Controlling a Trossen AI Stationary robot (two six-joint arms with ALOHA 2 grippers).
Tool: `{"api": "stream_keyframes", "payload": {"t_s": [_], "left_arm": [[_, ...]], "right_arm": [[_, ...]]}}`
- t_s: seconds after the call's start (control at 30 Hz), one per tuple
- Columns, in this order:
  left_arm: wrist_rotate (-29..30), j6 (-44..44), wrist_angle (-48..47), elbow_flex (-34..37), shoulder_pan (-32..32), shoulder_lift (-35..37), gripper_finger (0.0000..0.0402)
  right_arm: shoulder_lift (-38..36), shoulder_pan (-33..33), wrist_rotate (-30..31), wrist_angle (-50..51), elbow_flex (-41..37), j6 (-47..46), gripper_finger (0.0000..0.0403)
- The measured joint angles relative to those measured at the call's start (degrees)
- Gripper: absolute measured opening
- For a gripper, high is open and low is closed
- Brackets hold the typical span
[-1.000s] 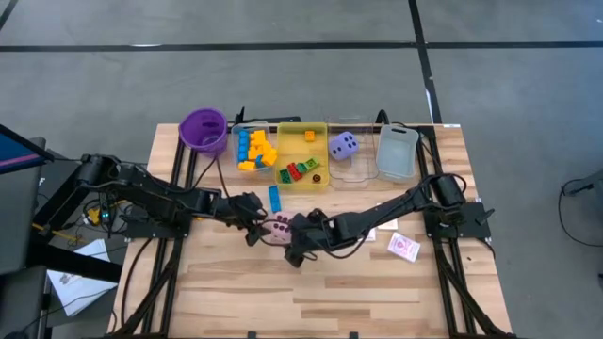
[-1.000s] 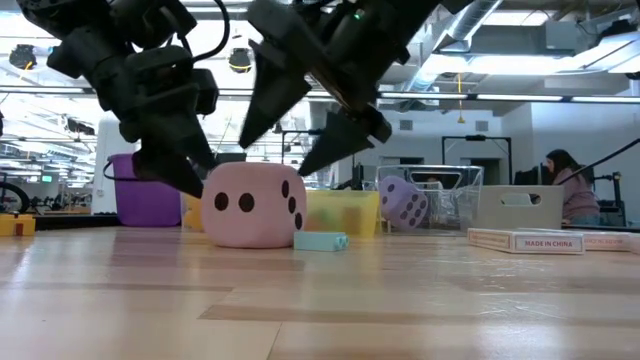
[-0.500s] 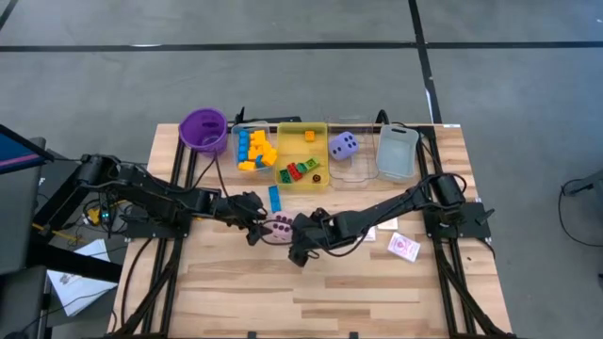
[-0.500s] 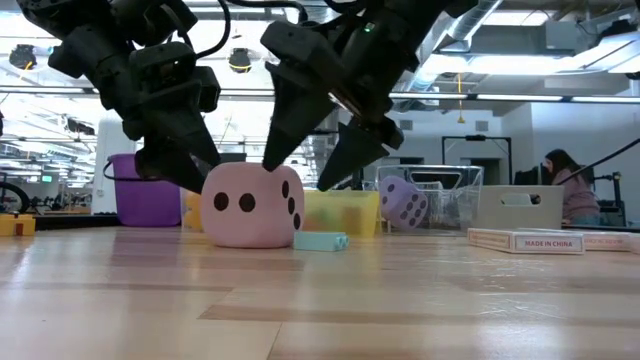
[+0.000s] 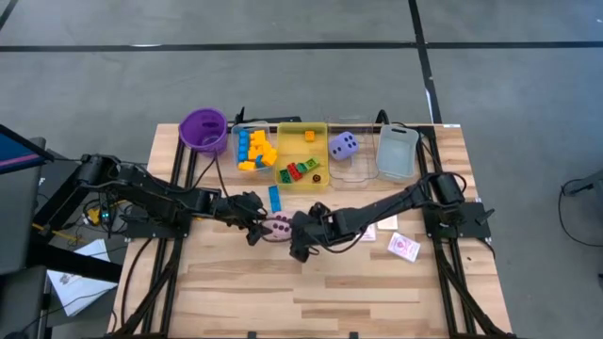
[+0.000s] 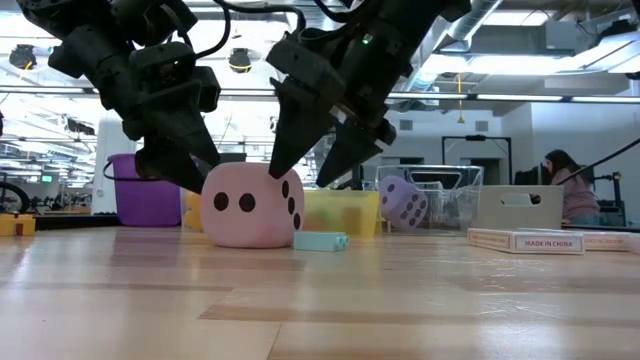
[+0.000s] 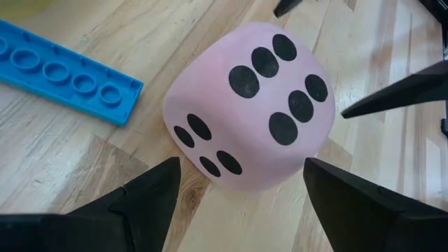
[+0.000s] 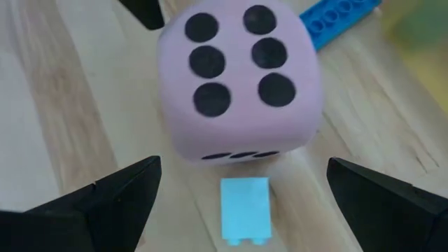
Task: Pick & Place Toys
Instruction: Put the pink dice into the right transparent bin
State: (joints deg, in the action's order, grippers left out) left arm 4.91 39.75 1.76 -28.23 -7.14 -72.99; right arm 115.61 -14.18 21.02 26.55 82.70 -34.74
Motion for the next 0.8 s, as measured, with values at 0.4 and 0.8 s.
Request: {"api": "stream_keyframes", "payload": {"t_s": [0.4, 0.8], "left_arm": [[0.0, 0.0, 0.0, 0.0, 0.0, 0.0, 0.0296], [0.0, 0.0, 0.0, 0.0, 0.0, 0.0, 0.0296]], "right_arm": [[0.0, 1.3, 0.1, -7.5, 0.0, 0.3, 0.0400], [0.0, 1.6, 0.1, -9.5, 0.0, 0.9, 0.0400]]}}
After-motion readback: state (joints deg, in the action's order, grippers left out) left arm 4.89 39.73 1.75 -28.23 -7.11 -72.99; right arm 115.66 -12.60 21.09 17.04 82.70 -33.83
